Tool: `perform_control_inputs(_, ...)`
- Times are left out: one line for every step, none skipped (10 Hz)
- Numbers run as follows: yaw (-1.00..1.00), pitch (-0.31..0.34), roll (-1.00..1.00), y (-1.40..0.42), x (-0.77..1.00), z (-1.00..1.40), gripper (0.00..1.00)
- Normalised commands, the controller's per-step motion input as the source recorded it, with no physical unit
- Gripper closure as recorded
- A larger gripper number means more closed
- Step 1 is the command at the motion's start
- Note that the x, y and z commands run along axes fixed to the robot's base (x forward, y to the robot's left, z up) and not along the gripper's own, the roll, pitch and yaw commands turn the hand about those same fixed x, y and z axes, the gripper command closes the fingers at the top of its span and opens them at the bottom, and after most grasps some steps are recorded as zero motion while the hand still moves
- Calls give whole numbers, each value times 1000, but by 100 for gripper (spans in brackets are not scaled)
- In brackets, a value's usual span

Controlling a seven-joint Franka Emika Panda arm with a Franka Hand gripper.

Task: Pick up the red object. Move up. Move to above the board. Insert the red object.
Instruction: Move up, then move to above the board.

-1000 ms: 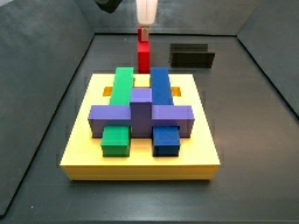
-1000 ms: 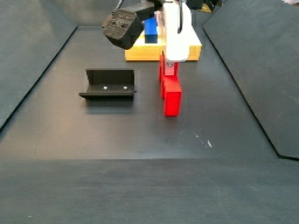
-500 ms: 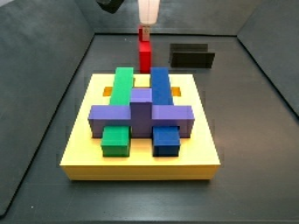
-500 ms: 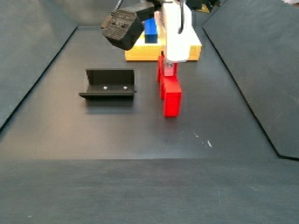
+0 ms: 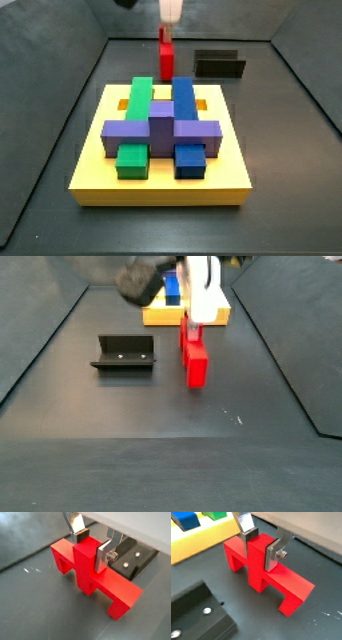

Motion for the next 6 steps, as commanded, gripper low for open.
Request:
perform_control_inputs(46,35,-7,-24,-79,714,100)
perform_control_inputs(26,5,16,-12,-44,336,100)
perform_control_inputs(0,0,0,0,0,1400,100)
perform_control_inputs(-10,30,-2,-1,-11,1400,100)
perform_control_inputs(-7,41,7,1,-30,1400,100)
perform_control_inputs(-2,28,15,5,14,1400,100)
